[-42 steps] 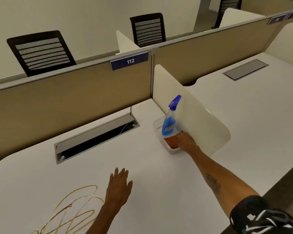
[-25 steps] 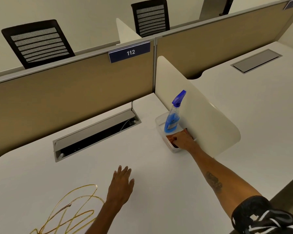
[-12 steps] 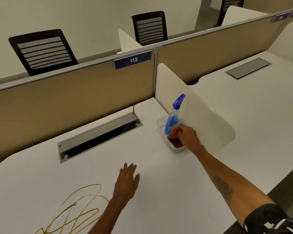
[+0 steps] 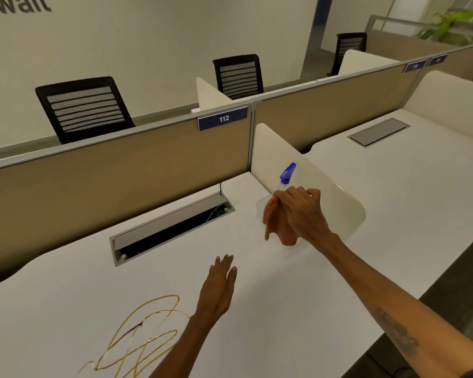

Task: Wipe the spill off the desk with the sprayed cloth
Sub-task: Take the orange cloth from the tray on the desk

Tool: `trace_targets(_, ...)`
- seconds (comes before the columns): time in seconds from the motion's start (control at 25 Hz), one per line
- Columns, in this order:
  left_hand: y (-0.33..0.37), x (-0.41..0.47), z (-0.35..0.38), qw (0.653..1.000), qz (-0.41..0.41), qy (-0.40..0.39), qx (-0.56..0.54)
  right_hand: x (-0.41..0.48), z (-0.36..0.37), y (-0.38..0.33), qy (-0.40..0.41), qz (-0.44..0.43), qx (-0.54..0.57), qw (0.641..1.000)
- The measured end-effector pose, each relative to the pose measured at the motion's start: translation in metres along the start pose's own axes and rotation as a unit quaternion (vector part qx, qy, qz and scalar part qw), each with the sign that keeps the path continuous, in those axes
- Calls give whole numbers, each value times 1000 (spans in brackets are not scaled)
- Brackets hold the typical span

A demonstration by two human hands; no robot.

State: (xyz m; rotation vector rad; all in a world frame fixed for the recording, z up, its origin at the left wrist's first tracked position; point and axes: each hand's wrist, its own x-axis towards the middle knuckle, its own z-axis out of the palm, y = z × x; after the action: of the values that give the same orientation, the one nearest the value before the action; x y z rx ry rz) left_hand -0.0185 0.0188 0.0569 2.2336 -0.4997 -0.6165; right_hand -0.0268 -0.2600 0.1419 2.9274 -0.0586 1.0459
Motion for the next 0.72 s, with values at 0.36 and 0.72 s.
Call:
trace_targets(0.36, 29, -53, -128, 947, 68, 29, -314, 50, -129, -157, -107, -197, 266, 938)
trace_targets(0.72, 33, -123, -169, 742, 50, -222, -631, 87, -158, -234, -243, -166, 303, 907)
